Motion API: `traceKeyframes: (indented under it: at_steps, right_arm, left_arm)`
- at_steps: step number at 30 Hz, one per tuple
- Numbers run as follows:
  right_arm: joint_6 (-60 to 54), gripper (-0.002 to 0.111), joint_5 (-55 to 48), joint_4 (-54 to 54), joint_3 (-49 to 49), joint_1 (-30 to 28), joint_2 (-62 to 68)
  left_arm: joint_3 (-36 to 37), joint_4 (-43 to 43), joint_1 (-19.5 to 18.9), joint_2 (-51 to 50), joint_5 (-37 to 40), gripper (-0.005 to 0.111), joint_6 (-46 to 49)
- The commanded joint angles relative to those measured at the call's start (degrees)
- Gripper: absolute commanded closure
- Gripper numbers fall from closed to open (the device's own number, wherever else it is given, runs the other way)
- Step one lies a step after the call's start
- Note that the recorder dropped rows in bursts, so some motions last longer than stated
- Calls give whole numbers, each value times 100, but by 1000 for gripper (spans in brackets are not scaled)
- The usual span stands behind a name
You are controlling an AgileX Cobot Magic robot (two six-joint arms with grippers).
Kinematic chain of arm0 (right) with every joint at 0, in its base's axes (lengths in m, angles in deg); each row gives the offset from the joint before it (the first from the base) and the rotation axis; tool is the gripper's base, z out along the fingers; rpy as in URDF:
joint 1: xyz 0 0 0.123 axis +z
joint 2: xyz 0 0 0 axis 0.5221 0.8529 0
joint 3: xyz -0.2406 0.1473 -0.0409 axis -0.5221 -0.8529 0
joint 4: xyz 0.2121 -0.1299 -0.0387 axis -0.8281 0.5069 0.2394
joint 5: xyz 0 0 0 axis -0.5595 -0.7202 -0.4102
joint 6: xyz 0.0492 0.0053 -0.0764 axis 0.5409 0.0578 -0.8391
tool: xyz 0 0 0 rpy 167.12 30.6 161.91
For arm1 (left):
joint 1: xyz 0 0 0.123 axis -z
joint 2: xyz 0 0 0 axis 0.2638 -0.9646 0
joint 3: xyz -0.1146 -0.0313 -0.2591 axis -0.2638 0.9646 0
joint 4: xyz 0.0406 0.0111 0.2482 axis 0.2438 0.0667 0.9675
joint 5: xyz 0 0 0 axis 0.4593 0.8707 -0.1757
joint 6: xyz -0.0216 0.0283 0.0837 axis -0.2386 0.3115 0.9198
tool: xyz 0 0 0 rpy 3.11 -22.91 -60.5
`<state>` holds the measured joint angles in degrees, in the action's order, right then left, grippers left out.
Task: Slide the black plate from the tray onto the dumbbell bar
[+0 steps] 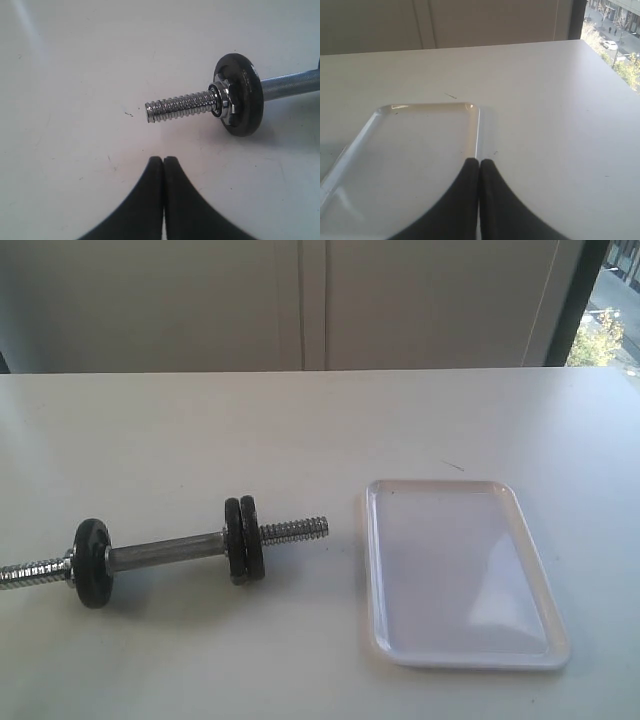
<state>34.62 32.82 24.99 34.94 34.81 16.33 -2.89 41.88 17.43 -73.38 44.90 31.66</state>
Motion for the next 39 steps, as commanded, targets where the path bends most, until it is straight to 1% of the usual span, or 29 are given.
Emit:
traceKeyframes:
  at_steps: [1,39]
  right_arm:
    - [4,108,79,0,-6,-46,-30]
    - [118,108,79,0,-6,-46,-30]
  left_arm:
    - [9,-23,50,22,-12,107,-35]
    - [9,-23,50,22,-12,107,-35]
